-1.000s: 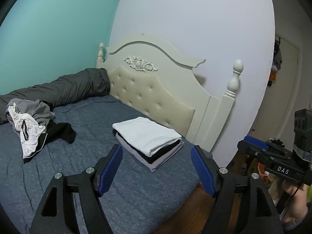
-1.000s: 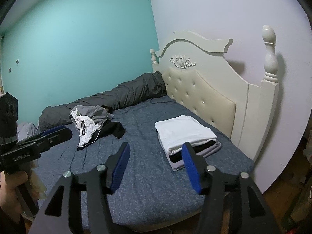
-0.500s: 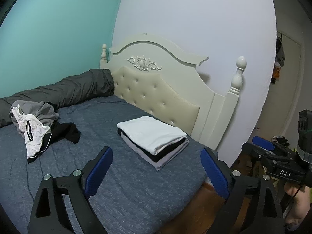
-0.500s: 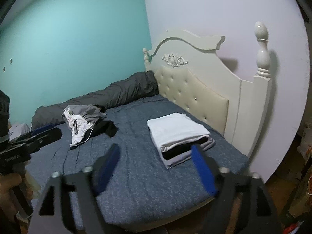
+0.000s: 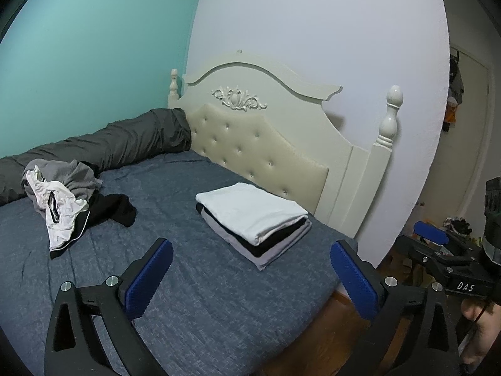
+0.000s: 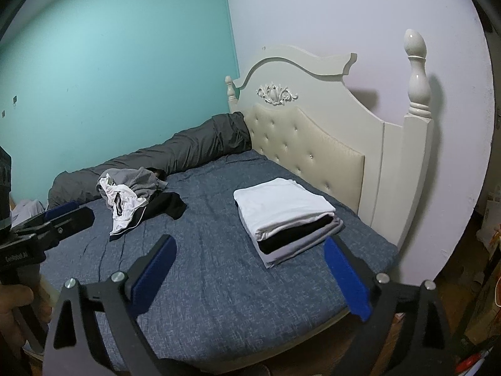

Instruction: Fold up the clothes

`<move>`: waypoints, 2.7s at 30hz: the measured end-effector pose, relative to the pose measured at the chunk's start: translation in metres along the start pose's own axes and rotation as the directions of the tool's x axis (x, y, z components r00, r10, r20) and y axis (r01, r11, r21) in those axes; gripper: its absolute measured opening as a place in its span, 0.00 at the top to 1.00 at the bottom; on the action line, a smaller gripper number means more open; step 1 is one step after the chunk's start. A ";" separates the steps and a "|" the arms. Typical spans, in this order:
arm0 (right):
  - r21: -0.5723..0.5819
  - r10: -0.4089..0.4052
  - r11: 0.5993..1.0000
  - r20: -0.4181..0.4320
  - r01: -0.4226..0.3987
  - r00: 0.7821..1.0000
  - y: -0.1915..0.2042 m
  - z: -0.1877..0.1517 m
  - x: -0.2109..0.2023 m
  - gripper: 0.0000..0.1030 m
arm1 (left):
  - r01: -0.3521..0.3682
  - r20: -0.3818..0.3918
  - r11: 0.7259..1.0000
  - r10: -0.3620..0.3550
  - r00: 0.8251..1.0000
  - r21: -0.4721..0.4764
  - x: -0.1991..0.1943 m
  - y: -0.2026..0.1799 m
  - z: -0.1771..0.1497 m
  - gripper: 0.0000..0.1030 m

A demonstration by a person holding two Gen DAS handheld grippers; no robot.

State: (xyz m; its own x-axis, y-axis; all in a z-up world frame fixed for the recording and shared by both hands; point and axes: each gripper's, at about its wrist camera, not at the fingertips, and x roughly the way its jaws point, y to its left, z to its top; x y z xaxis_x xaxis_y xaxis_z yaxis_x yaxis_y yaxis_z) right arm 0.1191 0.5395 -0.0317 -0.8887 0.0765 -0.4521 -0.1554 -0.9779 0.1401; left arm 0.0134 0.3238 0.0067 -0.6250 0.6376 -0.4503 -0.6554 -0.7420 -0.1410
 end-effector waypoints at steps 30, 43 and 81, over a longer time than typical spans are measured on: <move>0.030 -0.003 1.000 -0.054 0.005 0.999 0.005 -0.026 0.017 0.06 | -0.064 -0.054 0.998 0.063 0.997 -0.007 0.011 0.009 -0.028 0.00; 0.037 -0.009 0.999 -0.067 0.011 0.998 0.003 -0.030 0.021 0.06 | -0.071 -0.065 0.997 0.071 0.995 -0.006 0.014 0.011 -0.032 0.00; 0.053 -0.014 0.998 -0.087 0.019 0.996 0.000 -0.038 0.024 0.06 | -0.059 -0.066 0.998 0.058 0.996 -0.006 0.014 0.010 -0.035 0.01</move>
State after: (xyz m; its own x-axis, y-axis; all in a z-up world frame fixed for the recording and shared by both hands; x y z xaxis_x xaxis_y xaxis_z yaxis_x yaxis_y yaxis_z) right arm 0.1142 0.5335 -0.0757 -0.8456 0.0732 -0.5288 -0.1949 -0.9645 0.1781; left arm 0.0131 0.3186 -0.0323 -0.6331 0.5782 -0.5147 -0.6149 -0.7795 -0.1195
